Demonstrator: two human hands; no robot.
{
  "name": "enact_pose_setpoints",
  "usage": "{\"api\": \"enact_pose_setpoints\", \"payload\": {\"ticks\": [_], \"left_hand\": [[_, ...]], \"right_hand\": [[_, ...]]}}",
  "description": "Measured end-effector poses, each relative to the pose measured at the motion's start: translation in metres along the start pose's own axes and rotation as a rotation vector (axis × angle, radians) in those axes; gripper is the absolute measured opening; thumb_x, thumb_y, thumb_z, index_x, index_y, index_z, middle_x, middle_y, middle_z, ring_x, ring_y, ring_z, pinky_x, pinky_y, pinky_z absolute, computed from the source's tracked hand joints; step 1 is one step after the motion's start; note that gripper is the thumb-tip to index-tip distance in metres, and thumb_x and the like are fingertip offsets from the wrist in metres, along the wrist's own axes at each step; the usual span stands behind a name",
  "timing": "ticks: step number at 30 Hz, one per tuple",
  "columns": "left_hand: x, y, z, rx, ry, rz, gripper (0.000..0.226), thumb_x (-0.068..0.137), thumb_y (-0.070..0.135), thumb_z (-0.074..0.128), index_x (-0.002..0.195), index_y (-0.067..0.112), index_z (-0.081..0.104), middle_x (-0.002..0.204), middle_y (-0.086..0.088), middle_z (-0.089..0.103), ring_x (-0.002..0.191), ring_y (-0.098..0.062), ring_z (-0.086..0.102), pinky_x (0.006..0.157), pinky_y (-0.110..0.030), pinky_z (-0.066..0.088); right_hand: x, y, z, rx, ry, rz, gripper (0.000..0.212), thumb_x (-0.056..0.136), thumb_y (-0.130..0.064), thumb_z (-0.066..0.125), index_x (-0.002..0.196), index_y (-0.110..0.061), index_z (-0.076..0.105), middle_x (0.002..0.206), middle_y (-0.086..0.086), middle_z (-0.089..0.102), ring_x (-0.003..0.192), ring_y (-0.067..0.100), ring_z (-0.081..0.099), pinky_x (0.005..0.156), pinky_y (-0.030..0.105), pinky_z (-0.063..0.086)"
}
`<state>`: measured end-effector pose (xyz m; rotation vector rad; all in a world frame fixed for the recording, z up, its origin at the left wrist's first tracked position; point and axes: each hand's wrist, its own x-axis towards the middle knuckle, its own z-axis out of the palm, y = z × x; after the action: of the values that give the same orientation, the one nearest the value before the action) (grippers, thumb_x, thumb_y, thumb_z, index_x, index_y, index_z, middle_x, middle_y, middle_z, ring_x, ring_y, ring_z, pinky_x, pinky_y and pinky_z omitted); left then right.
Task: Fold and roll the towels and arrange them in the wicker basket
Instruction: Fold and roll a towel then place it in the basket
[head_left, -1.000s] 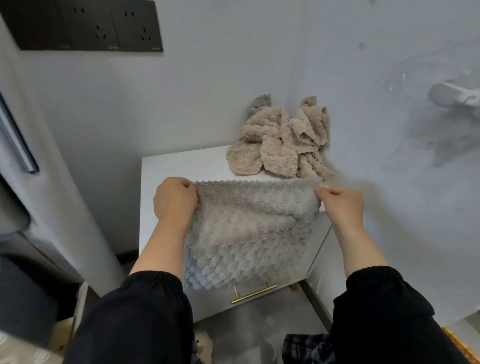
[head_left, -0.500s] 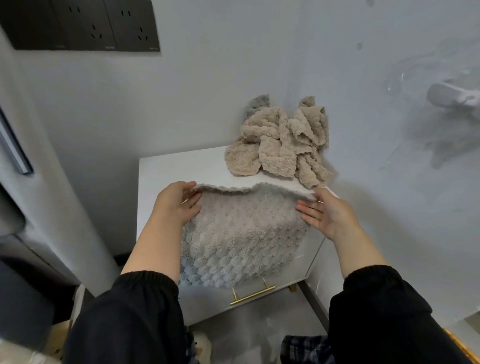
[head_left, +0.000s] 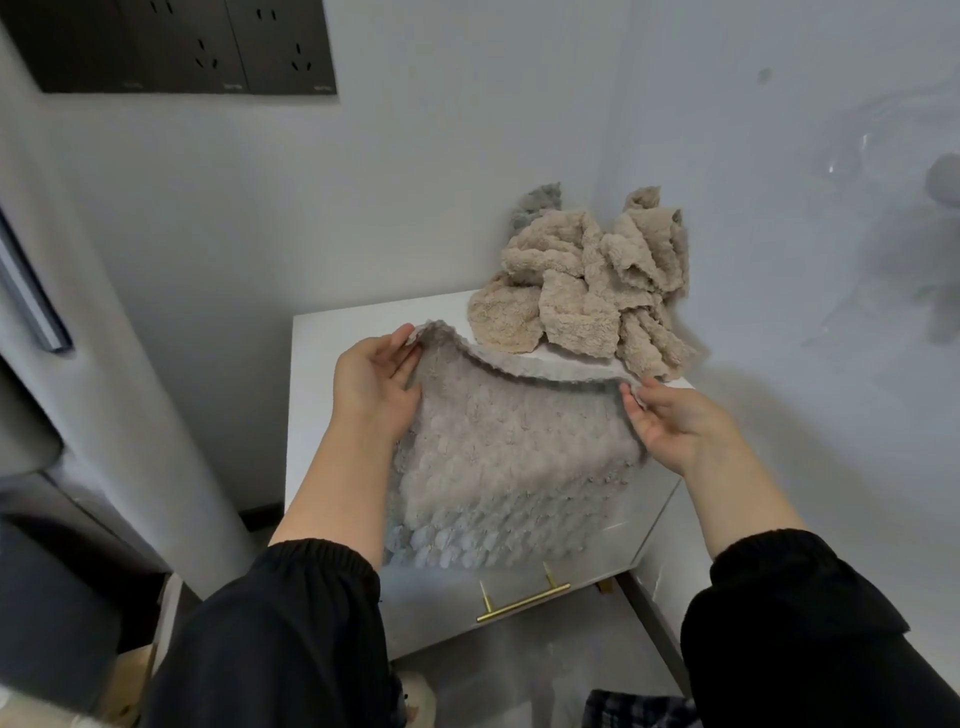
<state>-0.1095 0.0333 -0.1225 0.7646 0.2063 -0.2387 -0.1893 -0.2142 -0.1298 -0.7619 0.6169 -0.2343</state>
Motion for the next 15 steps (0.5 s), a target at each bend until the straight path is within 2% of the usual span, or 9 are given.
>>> {"api": "enact_pose_setpoints", "payload": {"ticks": [2,4,6,9,12,15], "left_hand": [[0.003,0.002,0.005,-0.047,-0.028,0.064,0.028,0.092,0.011,0.042,0.106,0.006,0.066,0.105,-0.005,0.067,0.109,-0.017,0.059,0.088,-0.03,0.041],[0.005,0.005,0.01,-0.092,-0.076,0.132,0.027,0.092,0.01,0.043,0.098,0.01,0.069,0.101,-0.003,0.069,0.113,-0.018,0.059,0.095,-0.029,0.037],[0.007,0.008,0.012,-0.131,-0.105,0.166,0.028,0.092,0.011,0.043,0.093,0.011,0.071,0.102,-0.004,0.069,0.109,-0.018,0.06,0.095,-0.029,0.036],[0.009,0.005,0.007,-0.071,-0.043,0.156,0.027,0.094,0.014,0.043,0.09,0.01,0.07,0.099,-0.006,0.069,0.102,-0.018,0.062,0.098,-0.032,0.04],[0.005,-0.003,-0.003,0.107,0.063,0.062,0.028,0.096,0.019,0.04,0.087,0.013,0.066,0.092,-0.002,0.067,0.092,-0.016,0.061,0.09,-0.031,0.042],[-0.002,-0.004,-0.008,0.171,0.156,-0.006,0.027,0.096,0.02,0.042,0.079,0.014,0.063,0.086,-0.001,0.063,0.085,-0.015,0.06,0.084,-0.029,0.046]], "right_hand": [[0.007,-0.001,0.007,0.013,-0.038,-0.058,0.047,0.093,0.016,0.036,0.137,-0.001,0.042,0.09,0.011,0.055,0.077,0.015,0.058,0.059,0.018,0.055],[0.014,-0.008,0.014,0.062,-0.087,-0.141,0.04,0.092,0.016,0.038,0.123,-0.005,0.053,0.093,0.01,0.058,0.077,0.014,0.06,0.057,0.017,0.054],[0.017,-0.016,0.017,0.082,-0.142,-0.209,0.034,0.092,0.013,0.04,0.104,-0.011,0.059,0.092,0.007,0.061,0.072,0.011,0.061,0.06,0.018,0.052],[0.021,-0.016,0.008,-0.012,-0.112,-0.217,0.034,0.091,0.012,0.042,0.094,-0.015,0.061,0.089,0.004,0.062,0.07,0.009,0.061,0.063,0.021,0.05],[0.025,-0.007,-0.008,-0.206,0.008,-0.177,0.033,0.091,0.011,0.043,0.088,-0.016,0.061,0.089,0.003,0.06,0.073,0.011,0.058,0.056,0.021,0.049],[0.019,-0.008,-0.016,-0.225,0.052,-0.178,0.031,0.091,0.008,0.042,0.084,-0.015,0.062,0.086,0.004,0.06,0.072,0.013,0.056,0.047,0.018,0.049]]}}
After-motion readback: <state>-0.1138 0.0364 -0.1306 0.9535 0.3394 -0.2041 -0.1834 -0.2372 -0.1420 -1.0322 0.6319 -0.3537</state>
